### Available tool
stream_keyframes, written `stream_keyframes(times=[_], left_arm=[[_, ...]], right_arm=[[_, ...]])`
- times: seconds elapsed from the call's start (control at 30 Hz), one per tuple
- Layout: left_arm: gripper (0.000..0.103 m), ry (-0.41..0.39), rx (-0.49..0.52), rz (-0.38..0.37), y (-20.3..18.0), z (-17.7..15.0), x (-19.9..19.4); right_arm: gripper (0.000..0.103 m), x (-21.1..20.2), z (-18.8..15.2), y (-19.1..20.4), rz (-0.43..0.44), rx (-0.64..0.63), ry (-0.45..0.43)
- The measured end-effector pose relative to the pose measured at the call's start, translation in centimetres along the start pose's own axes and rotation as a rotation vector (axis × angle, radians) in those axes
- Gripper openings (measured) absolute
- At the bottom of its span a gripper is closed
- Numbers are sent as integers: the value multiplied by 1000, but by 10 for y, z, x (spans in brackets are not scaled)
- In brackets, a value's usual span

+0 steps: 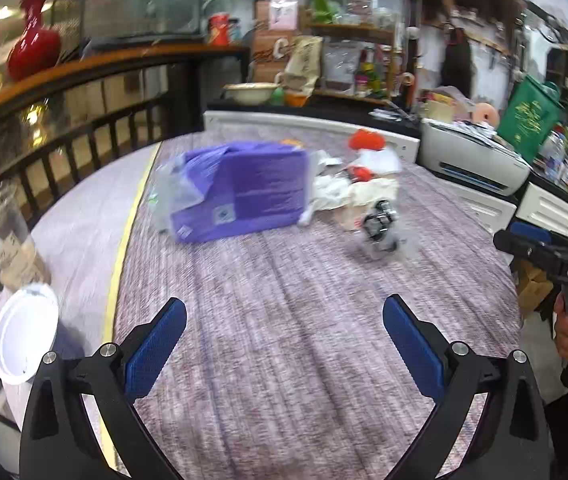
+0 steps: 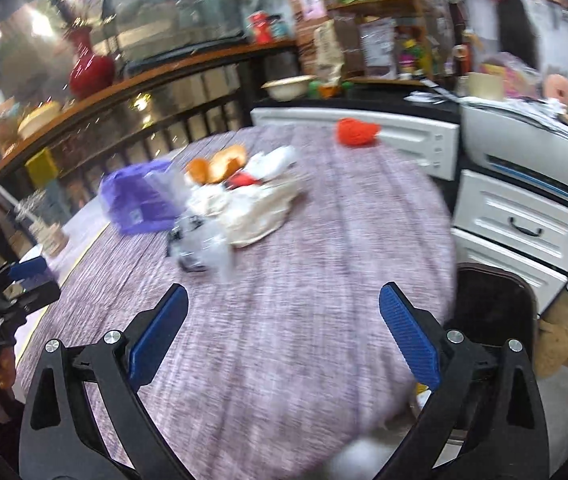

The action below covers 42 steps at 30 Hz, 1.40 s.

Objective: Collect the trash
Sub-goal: 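Return to the table and grasp the clear plastic bag with the right gripper, then grasp the purple mask package with the left gripper and lift it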

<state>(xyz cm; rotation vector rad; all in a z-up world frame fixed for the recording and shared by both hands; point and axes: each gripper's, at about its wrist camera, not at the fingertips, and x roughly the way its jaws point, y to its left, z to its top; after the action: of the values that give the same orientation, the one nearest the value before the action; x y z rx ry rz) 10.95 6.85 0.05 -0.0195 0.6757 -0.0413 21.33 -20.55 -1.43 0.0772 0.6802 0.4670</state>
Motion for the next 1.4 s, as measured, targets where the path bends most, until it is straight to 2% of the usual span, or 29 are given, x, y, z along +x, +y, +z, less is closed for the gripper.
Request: stream_keyframes(times=[0.1, 0.27, 0.5, 0.7, 0.77, 0.87, 0.93, 1.1, 1.23, 1.4], left_arm=[[97, 27, -27, 27, 16, -2, 7], [97, 61, -43, 33, 30, -4, 15], [97, 84, -40, 35, 38, -9, 20], [96, 91, -35, 36, 38, -8, 26], [95, 87, -25, 37, 36, -7, 26], [94, 83, -9, 33, 34, -5, 27], [90, 85, -4, 21, 34, -4, 28], [83, 82, 12, 6, 32, 2, 30], [82, 50, 78, 13, 27, 19, 30], [83, 32, 272, 27, 18, 57, 37]], right_arm=[[95, 16, 5, 16, 40, -31, 39], [95, 51, 18, 45, 104, -106, 120], [94, 90, 31, 73, 90, -163, 183], [73, 106, 37, 82, 51, -196, 208], [62, 111, 36, 84, 35, -202, 219], [58, 110, 35, 84, 26, -213, 213], [57, 108, 34, 85, 16, -232, 206], [54, 96, 31, 81, 48, -216, 184], [54, 82, 30, 78, 64, -224, 164], [54, 71, 25, 69, 80, -196, 165]])
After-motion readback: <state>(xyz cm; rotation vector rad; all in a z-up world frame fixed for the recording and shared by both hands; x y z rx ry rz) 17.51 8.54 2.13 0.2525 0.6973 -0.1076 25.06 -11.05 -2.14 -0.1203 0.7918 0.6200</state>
